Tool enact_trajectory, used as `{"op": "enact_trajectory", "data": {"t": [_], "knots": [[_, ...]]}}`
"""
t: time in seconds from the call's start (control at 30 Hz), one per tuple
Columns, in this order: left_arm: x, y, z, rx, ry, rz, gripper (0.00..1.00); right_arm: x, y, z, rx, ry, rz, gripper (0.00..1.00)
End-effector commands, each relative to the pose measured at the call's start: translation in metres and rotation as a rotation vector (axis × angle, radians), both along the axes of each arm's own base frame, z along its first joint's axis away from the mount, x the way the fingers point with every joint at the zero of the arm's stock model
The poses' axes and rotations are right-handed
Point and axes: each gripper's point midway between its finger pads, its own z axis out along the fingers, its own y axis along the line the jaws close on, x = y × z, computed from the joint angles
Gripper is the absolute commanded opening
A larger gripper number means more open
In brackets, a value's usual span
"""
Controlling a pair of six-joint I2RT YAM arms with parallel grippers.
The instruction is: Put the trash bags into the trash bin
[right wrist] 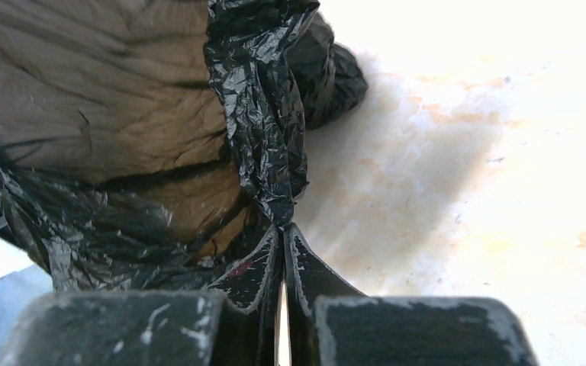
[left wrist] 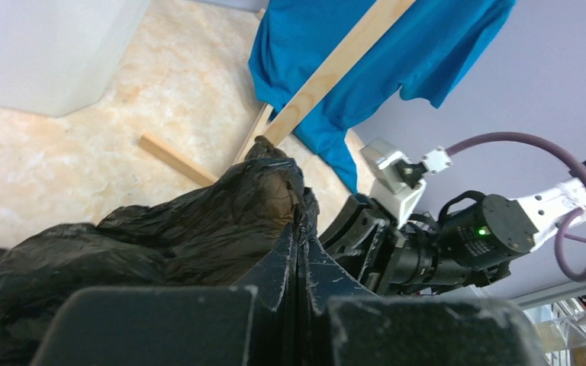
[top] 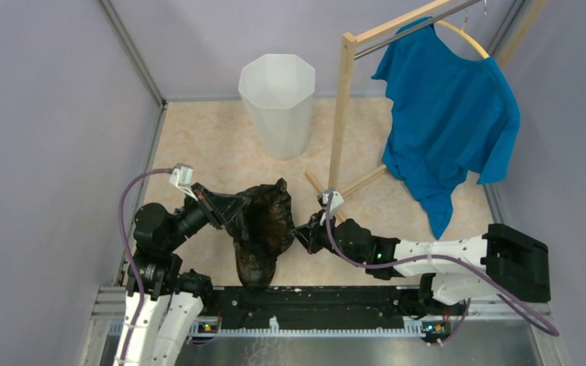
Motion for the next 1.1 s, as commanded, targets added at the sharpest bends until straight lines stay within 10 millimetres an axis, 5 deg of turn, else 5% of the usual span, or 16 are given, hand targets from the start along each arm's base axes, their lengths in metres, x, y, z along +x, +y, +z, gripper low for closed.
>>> {"op": "enact_trajectory", "data": {"t": [0.0,0.13,0.2,0.27,0.43,0.7,0.77,0.9,1.07], "knots": [[0.005,0.004,-0.005,0.032,0.053,0.029,0.0,0.015,-0.008,0.045,0.115,-0.099,-0.08,0.0],[0.007,0.003,-0.006,0.036,0.063,0.021,0.0,0.017,-0.019,0.038,0.076,-0.108,-0.101,0.0],[0.007,0.002,-0.007,0.036,0.066,0.018,0.0,0.016,-0.019,0.033,0.059,-0.1,-0.091,0.27],[0.007,0.002,-0.007,0.032,0.065,0.012,0.0,0.013,-0.016,0.029,0.05,-0.094,-0.072,0.71],[0.007,0.0,-0.005,0.024,0.062,0.006,0.0,0.018,-0.003,0.018,0.019,-0.067,-0.071,0.81],[0.007,0.002,-0.002,0.04,0.061,0.014,0.0,0.038,0.007,-0.002,0.022,-0.012,-0.086,0.72],[0.006,0.002,-0.002,0.042,0.059,0.013,0.0,0.038,0.01,-0.001,0.033,-0.015,-0.065,0.6],[0.01,0.002,-0.011,0.05,0.088,0.012,0.01,0.036,0.009,0.01,0.057,-0.036,-0.052,0.0],[0.015,0.005,-0.028,0.106,0.176,0.025,0.34,0.049,-0.025,0.024,0.09,-0.021,-0.217,0.0]]}}
